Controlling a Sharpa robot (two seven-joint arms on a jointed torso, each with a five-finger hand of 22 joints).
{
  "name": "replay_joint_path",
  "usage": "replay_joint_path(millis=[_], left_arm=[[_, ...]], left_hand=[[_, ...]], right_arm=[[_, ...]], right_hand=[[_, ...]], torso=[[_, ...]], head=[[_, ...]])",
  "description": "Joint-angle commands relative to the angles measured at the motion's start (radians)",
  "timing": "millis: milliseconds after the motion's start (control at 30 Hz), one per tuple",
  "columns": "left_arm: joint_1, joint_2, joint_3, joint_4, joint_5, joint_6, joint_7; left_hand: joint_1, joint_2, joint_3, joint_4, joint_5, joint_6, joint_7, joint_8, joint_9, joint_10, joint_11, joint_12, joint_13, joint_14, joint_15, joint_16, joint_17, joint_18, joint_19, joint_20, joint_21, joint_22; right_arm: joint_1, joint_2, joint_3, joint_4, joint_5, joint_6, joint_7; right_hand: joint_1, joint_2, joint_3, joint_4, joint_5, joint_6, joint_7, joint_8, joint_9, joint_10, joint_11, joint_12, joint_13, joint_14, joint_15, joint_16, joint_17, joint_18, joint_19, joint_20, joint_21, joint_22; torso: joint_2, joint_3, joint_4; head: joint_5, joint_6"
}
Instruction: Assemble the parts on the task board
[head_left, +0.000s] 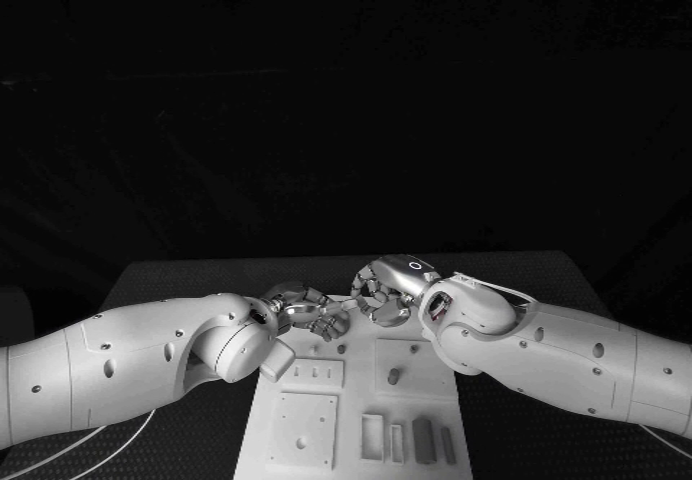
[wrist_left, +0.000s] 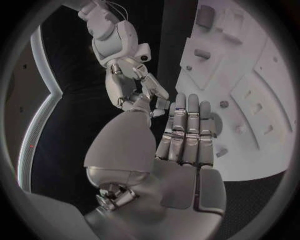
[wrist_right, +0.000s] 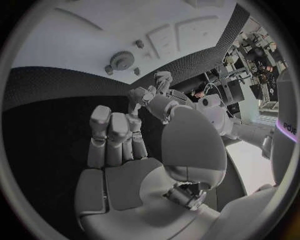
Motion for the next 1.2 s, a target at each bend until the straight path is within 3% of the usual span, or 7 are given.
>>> replay_joint_path(millis=[33,333,833,1200], left_arm=[[0.001,0.006,0.001,-0.001,0.011,-0.025,-0.002],[0.001,0.013,0.001,-0.001,0.037,-0.04,-0.001],[0.001,0.014,0.001,0.002,0.051,-0.036,-0.002],[0.001,0.016,0.001,0.001,0.068,-0.035,0.005]], left_hand=[[-0.007,0.002,-0.002,-0.001,-0.004,-0.005,0.005,-0.005,-0.001,0.009,0.0,-0.002,0.002,-0.002,-0.003,0.005,0.002,0.015,0.0,-0.003,0.006,0.018],[0.018,0.018,0.009,0.0,-0.002,0.0,0.002,-0.006,-0.005,0.005,0.001,-0.007,0.003,-0.002,-0.004,0.009,0.006,0.014,0.0,-0.004,0.009,0.018],[0.031,0.045,0.02,-0.001,0.0,0.01,-0.004,-0.005,-0.008,0.002,-0.002,-0.011,0.006,-0.005,-0.004,0.009,0.007,0.013,-0.004,-0.004,0.009,0.018],[0.033,0.059,0.024,-0.001,0.001,0.015,-0.01,-0.004,-0.01,0.003,-0.007,-0.012,0.008,-0.004,-0.004,0.01,0.008,0.012,-0.005,-0.004,0.01,0.017]], right_arm=[[-0.002,0.0,0.0,0.011,-0.046,-0.006,-0.01],[-0.006,0.005,0.0,0.034,-0.064,-0.021,-0.011],[-0.009,0.016,-0.001,0.03,-0.067,-0.013,-0.003],[-0.015,0.026,-0.006,0.023,-0.066,0.0,-0.001]], right_hand=[[-0.013,0.002,0.003,-0.002,0.002,0.047,0.05,0.011,0.031,-0.001,0.004,0.002,0.001,-0.004,-0.001,-0.001,0.001,0.037,0.001,0.006,-0.002,0.012],[-0.013,-0.003,0.002,-0.009,0.005,0.053,0.048,0.012,0.032,0.008,0.002,0.006,0.0,0.008,-0.002,0.009,0.008,0.037,0.007,0.007,0.002,0.012],[-0.015,-0.007,0.002,-0.012,0.008,0.056,0.047,0.012,0.033,0.01,0.001,0.006,0.0,0.01,-0.003,0.009,0.009,0.037,0.009,0.007,0.003,0.012],[-0.016,-0.008,0.002,-0.013,0.009,0.056,0.047,0.011,0.033,0.011,0.001,0.005,0.0,0.01,-0.003,0.009,0.008,0.037,0.01,0.008,0.003,0.012]], torso=[[0.001,0.0018,0.0012],[0.0,0.0015,0.0002],[0.001,-0.0005,0.0012],[0.0,0.0003,0.0005]], head=[[0.001,-0.002],[0.001,-0.004],[-0.003,-0.008],[-0.002,-0.012]])
